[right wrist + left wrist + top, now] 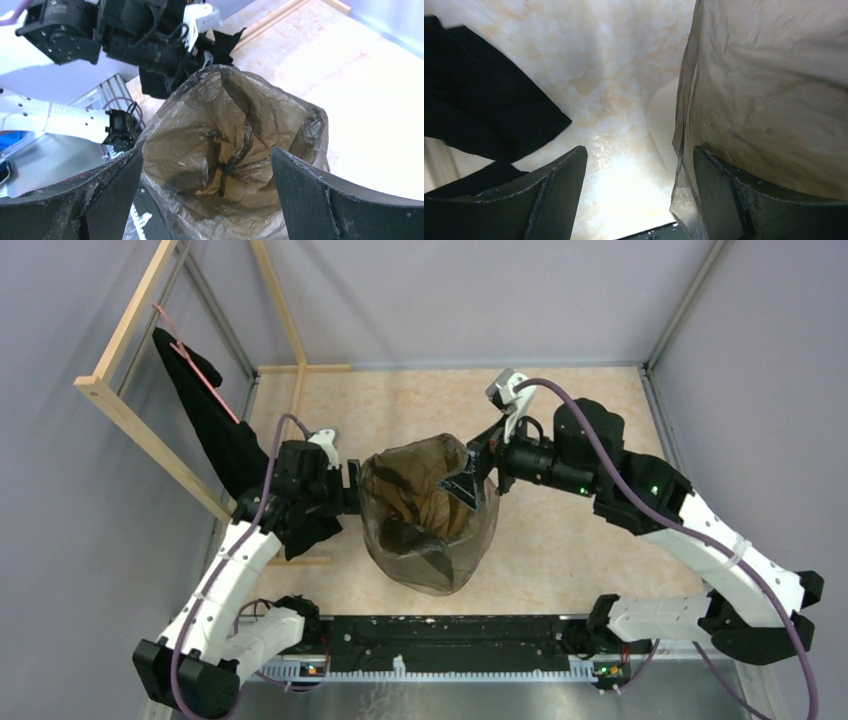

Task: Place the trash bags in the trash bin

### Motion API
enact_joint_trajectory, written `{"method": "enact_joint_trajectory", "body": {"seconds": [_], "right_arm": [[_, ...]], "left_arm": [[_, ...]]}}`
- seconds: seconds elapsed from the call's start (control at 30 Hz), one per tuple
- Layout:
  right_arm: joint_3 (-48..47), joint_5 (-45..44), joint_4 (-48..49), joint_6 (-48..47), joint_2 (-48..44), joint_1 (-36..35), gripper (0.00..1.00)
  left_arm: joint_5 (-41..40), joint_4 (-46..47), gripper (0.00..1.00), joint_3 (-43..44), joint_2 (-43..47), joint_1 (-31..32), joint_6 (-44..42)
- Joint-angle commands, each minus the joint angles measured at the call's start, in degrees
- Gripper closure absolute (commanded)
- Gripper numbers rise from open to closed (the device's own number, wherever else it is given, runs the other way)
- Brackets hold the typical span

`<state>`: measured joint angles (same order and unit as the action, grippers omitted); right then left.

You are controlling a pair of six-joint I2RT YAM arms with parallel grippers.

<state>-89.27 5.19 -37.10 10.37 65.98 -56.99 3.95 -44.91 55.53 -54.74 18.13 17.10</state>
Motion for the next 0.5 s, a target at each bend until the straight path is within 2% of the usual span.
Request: {"method": "enact_joint_trajectory", "body": {"seconds": [0.0,0.1,0.2,0.33,0.47], "right_arm": [[2.34,-3.19,3.27,1.48,-2.19,-0.12,0.01],[3.26,-3.71,3.29,1.80,-3.75,-0.12,0.01],[4.10,-4.20,3.03,2.04,-5.17,-0.12,0.01],[5.45,-5.01,2.65,2.29,-7.24,-0.11,0.01],[6.04,-7.93,1.65,2.52,-9.69,-0.13,0.01]], "left_arm": [[7.18,4.71,0.16,-2.61,0.25,1.08,4.08],[7.46,7.51,0.17,-2.64,-0.30,2.74,6.30],[4.66,9.95,0.17,-1.33,-2.48,7.57,8.16],[-0.65,12.91,0.16,3.02,-9.64,16.70,10.87],[0.34,18.17,0.16,6.72,-17.59,22.30,12.77]]}}
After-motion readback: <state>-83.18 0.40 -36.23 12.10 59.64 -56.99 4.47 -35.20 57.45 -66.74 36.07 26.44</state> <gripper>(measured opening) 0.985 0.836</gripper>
